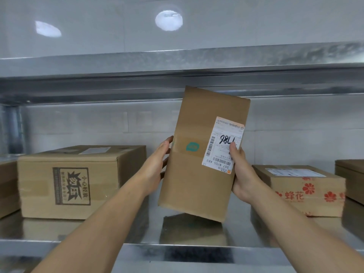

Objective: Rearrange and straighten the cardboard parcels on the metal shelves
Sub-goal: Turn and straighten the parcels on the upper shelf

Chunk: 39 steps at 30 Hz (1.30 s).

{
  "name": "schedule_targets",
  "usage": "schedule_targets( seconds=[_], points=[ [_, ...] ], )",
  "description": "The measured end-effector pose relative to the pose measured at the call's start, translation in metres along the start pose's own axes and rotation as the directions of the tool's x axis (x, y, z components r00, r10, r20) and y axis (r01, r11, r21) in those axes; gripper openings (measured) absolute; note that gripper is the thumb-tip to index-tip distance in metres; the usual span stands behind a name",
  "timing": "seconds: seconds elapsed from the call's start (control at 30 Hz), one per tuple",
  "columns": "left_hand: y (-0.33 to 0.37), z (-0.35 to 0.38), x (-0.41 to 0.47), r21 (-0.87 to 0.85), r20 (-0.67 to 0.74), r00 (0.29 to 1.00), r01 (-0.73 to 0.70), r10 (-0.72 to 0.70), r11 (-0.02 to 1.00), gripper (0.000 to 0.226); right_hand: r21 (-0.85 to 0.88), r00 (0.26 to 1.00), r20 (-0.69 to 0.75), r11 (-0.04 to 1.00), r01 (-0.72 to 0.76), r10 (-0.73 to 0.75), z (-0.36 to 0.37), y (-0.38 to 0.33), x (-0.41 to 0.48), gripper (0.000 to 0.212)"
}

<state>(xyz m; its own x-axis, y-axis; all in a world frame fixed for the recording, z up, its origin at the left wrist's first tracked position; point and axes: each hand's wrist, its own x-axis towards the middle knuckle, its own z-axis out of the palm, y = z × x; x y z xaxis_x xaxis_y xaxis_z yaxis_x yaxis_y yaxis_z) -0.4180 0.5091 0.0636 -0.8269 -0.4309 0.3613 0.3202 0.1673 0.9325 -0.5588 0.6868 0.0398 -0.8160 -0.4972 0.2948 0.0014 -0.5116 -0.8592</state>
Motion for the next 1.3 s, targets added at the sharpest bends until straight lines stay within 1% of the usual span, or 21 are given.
schedule_targets(
  seconds=[0.07,0.17,0.27,0.4,0.47,0.53,0.57,0.7,0.77,0.83,0.9,0.93,1.0,1.13,1.2,1.23,1.27,1.3],
  points=[
    [-0.001,-0.001,0.001,0.008,0.016,1.000,0.004,-0.004,1.000,0.036,-0.002,1.000,-0.030,1.000,0.000,0.000,0.000,0.000,0.000,0.045],
    [-0.002,-0.002,0.002,0.016,0.026,1.000,-0.002,0.001,1.000,0.032,0.000,0.998,-0.055,1.000,-0.002,0.002,0.002,0.000,0.000,0.045],
    [-0.003,-0.002,0.002,0.018,0.024,1.000,0.003,-0.003,1.000,0.036,0.013,0.997,-0.076,1.000,0.009,-0.008,0.005,0.000,-0.002,0.042],
    [-0.004,-0.007,0.004,0.029,0.015,1.000,0.001,-0.001,1.000,0.031,0.003,0.998,-0.058,1.000,0.024,-0.024,0.006,0.003,-0.004,0.039],
    [-0.006,-0.010,0.006,0.026,-0.002,1.000,0.008,-0.008,1.000,0.034,-0.045,0.999,-0.022,0.998,0.036,-0.037,0.005,0.003,-0.004,0.038],
    [-0.008,-0.012,0.008,0.031,-0.014,1.000,0.022,-0.021,0.999,0.048,-0.122,0.998,0.036,0.991,0.060,-0.056,0.002,0.002,-0.004,0.035],
    [-0.010,-0.013,0.008,0.036,-0.021,0.999,0.025,-0.024,0.999,0.051,-0.172,0.996,0.069,0.982,0.072,-0.060,0.001,0.002,-0.003,0.035],
    [-0.017,-0.012,0.007,0.011,-0.013,0.999,0.048,-0.048,0.999,0.057,-0.345,0.984,0.178,0.935,0.082,-0.021,-0.007,-0.006,-0.002,0.046],
    [-0.017,-0.014,0.006,-0.054,-0.035,0.997,0.068,-0.070,0.996,0.049,-0.415,0.980,0.197,0.907,0.070,0.014,-0.010,-0.012,-0.001,0.050],
    [-0.013,-0.015,0.005,-0.095,-0.026,0.996,0.083,-0.085,0.992,0.038,-0.483,0.982,0.179,0.875,0.033,0.062,-0.013,-0.020,-0.001,0.057],
    [-0.009,-0.017,0.005,-0.117,-0.013,0.997,0.077,-0.079,0.990,0.036,-0.519,0.978,0.179,0.855,0.001,0.108,-0.017,-0.026,0.000,0.064],
    [-0.007,-0.018,0.005,-0.131,-0.020,0.997,0.070,-0.073,0.989,0.037,-0.511,0.972,0.199,0.860,-0.006,0.125,-0.019,-0.028,-0.001,0.066],
    [-0.005,-0.020,0.007,-0.160,-0.050,0.997,0.057,-0.066,0.985,0.042,-0.430,0.960,0.244,0.902,-0.023,0.140,-0.022,-0.029,-0.003,0.066],
    [-0.004,-0.016,0.003,-0.210,-0.088,0.995,0.031,-0.050,0.977,0.041,-0.165,0.963,0.238,0.983,-0.086,0.124,-0.025,-0.030,-0.004,0.065],
    [-0.009,-0.013,0.001,-0.218,-0.102,0.994,0.025,-0.048,0.976,0.040,-0.040,0.969,0.216,0.992,-0.116,0.122,-0.024,-0.031,-0.005,0.051],
    [-0.013,-0.011,0.001,-0.227,-0.106,0.993,0.028,-0.054,0.974,0.040,-0.013,0.972,0.197,0.992,-0.128,0.128,-0.024,-0.030,-0.006,0.041],
    [-0.016,-0.010,0.000,-0.237,-0.107,0.993,0.030,-0.056,0.971,0.038,-0.015,0.974,0.173,0.990,-0.143,0.144,-0.024,-0.030,-0.006,0.032],
    [-0.019,-0.009,0.000,-0.253,-0.104,0.993,0.028,-0.056,0.967,0.035,-0.037,0.974,0.158,0.986,-0.160,0.164,-0.023,-0.029,-0.007,0.032]
  ],
)
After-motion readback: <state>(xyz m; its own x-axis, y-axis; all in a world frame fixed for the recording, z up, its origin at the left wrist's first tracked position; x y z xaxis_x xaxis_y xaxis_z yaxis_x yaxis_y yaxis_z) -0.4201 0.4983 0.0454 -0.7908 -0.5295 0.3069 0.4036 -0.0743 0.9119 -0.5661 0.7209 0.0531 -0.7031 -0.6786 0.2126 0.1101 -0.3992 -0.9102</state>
